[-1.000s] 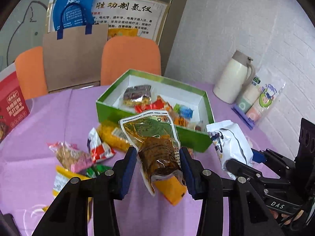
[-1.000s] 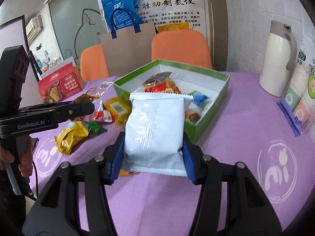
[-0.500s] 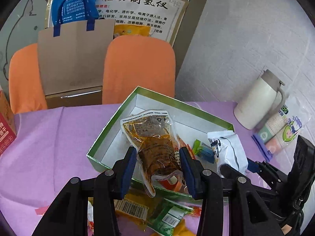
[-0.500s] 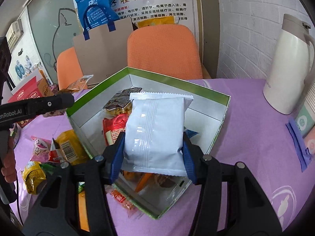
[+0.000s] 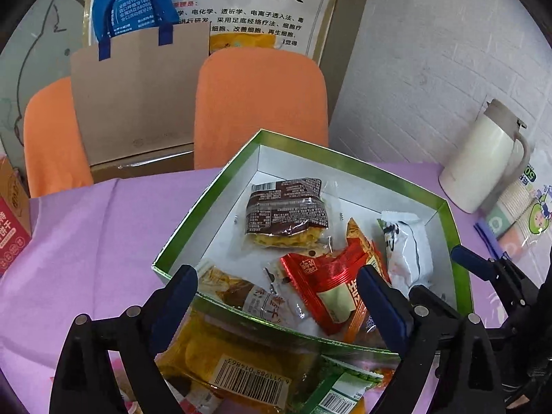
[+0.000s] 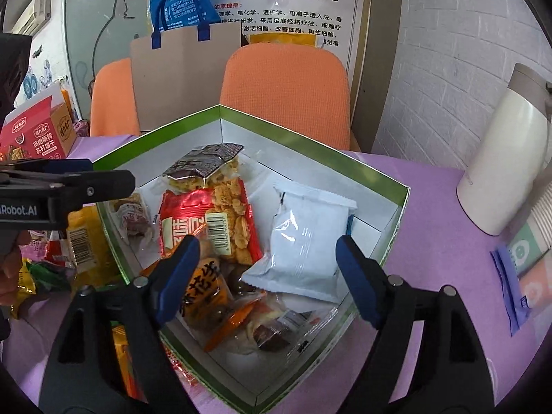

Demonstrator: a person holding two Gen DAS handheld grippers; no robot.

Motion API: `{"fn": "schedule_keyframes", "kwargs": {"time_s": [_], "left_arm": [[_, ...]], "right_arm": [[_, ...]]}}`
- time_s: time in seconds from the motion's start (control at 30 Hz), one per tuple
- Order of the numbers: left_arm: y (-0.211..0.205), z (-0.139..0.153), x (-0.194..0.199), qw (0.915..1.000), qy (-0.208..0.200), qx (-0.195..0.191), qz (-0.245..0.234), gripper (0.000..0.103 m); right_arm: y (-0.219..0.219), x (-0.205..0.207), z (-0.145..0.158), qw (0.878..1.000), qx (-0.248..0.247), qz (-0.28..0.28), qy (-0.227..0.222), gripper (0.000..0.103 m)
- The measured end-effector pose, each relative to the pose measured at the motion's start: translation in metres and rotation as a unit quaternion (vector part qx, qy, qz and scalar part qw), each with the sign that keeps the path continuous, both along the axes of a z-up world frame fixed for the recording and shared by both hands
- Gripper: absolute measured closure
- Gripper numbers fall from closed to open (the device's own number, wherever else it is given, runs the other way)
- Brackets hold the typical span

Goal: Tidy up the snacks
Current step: 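Carry both packets into the green box and open both grippers, then move the right gripper to the small red twist packet while the left approaches the green packet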

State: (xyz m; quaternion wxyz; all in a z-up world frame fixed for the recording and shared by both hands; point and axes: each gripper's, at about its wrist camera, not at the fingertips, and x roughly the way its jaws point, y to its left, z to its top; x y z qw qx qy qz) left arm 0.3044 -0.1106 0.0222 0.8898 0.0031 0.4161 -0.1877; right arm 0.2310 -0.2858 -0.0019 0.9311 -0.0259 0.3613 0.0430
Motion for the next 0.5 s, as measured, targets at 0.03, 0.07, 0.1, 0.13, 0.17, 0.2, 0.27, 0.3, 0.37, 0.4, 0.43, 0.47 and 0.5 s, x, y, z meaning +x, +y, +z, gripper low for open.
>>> {"fn": "schedule_keyframes", "kwargs": {"time_s": [0.03, 0.07, 0.1, 0.13, 0.17, 0.2, 0.27, 0.3, 0.37, 0.4, 0.43, 0.47, 0.5], "left_arm": [[0.002, 0.002, -0.003, 1.0000, -0.004, 0.000, -0.001, 0.008], [0.002, 0.005, -0.007, 1.0000, -0.007, 0.001, -0.002, 0.008], [0.003, 0.009, -0.012, 0.9999, -0.013, 0.003, -0.002, 0.008], [0.005, 0.011, -0.014, 0.9998, -0.019, 0.005, -0.003, 0.008], [0.005, 0.014, -0.018, 0.9997, -0.023, 0.007, -0.004, 0.008], [0.006, 0.018, -0.024, 0.9995, -0.029, 0.009, -0.006, 0.008], [0.007, 0.025, -0.034, 0.9992, -0.038, 0.011, -0.008, 0.007], [0.008, 0.029, -0.040, 0.9990, -0.043, 0.011, -0.008, 0.007], [0.011, 0.036, -0.052, 0.9986, -0.052, 0.004, -0.011, 0.007], [0.013, 0.040, -0.060, 0.9984, -0.055, 0.000, -0.014, 0.007], [0.014, 0.044, -0.069, 0.9982, -0.059, -0.004, -0.015, 0.007], [0.016, 0.046, -0.076, 0.9980, -0.061, -0.005, -0.014, 0.007], [0.018, 0.049, -0.082, 0.9980, -0.061, -0.007, -0.014, 0.007]], "right_arm": [[0.000, -0.003, 0.002, 1.000, 0.003, 0.001, 0.000, 0.022], [-0.001, -0.007, 0.006, 1.000, 0.005, 0.001, -0.003, 0.022], [0.000, -0.011, 0.009, 1.000, 0.008, 0.001, -0.007, 0.022], [0.001, -0.015, 0.013, 1.000, 0.009, 0.002, -0.010, 0.022], [0.002, -0.018, 0.016, 1.000, 0.010, 0.003, -0.012, 0.021], [0.002, -0.022, 0.020, 1.000, 0.011, 0.004, -0.015, 0.021], [0.006, -0.030, 0.028, 1.000, 0.014, 0.007, -0.020, 0.020], [0.007, -0.036, 0.032, 1.000, 0.016, 0.011, -0.024, 0.020], [0.009, -0.049, 0.039, 0.999, 0.014, 0.017, -0.032, 0.020], [0.011, -0.055, 0.043, 0.999, 0.013, 0.021, -0.036, 0.020], [0.013, -0.063, 0.046, 0.999, 0.011, 0.025, -0.040, 0.020], [0.013, -0.069, 0.048, 0.999, 0.011, 0.029, -0.042, 0.020], [0.015, -0.076, 0.050, 0.998, 0.010, 0.032, -0.045, 0.020]]}}
